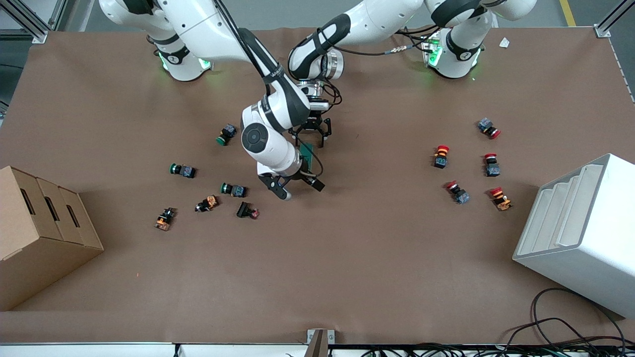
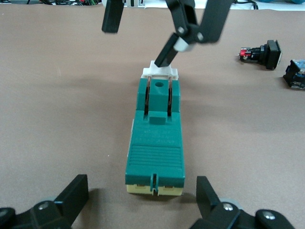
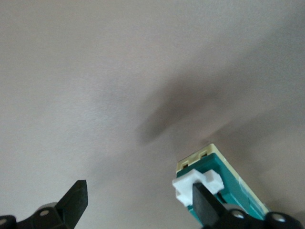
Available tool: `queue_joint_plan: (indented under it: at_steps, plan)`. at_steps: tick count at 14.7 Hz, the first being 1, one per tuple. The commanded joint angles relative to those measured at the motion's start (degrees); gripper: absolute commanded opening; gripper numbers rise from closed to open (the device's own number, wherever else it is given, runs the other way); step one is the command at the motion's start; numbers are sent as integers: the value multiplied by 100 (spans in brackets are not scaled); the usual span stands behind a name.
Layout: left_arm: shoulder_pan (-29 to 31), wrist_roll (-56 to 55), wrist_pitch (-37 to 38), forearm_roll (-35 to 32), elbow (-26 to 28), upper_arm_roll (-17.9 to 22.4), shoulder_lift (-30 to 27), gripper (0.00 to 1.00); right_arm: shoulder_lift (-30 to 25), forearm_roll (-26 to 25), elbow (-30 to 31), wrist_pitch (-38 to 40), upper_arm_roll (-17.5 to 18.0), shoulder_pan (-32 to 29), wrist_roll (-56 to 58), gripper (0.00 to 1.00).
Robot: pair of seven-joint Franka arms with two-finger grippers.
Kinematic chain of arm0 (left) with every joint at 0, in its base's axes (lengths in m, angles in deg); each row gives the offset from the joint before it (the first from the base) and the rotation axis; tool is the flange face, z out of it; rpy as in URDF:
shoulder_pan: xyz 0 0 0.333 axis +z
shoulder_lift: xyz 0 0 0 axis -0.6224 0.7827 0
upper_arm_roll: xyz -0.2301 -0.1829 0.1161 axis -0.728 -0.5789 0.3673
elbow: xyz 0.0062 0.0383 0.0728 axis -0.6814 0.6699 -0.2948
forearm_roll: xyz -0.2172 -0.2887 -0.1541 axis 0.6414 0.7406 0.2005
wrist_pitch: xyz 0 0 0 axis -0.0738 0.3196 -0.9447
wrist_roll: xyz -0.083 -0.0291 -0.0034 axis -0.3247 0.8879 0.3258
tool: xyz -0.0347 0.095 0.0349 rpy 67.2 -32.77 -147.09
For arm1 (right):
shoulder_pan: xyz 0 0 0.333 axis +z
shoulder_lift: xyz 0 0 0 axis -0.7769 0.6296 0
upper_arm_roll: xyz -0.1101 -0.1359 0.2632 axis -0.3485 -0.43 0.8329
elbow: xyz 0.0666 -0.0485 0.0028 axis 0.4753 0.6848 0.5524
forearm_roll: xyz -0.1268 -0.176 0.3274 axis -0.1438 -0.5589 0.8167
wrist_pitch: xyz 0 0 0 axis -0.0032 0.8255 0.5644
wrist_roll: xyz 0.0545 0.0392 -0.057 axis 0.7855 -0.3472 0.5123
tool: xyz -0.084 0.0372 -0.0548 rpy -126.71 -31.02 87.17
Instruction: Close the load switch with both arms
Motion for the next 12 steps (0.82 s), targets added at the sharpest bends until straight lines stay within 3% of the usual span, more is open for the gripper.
queue_joint_plan:
  at_steps: [1, 4, 7, 12]
  plan:
    - [-46, -157, -42, -52, -67, 53, 241, 100, 244, 6, -83, -173, 26, -69, 229, 100]
    - [-37, -149, 20, -52, -49, 36, 232, 100, 166, -3, -145, -60, -18, -218, 387, 100]
    - [-20, -96, 20, -43, -67, 36, 197, 100, -377, -12, -145, 1018, -96, -806, 1307, 100]
    - [-2, 167, 20, 588, -251, -17, 4, 100, -1310, -1081, -145, 3093, -1377, -1308, 4074, 100]
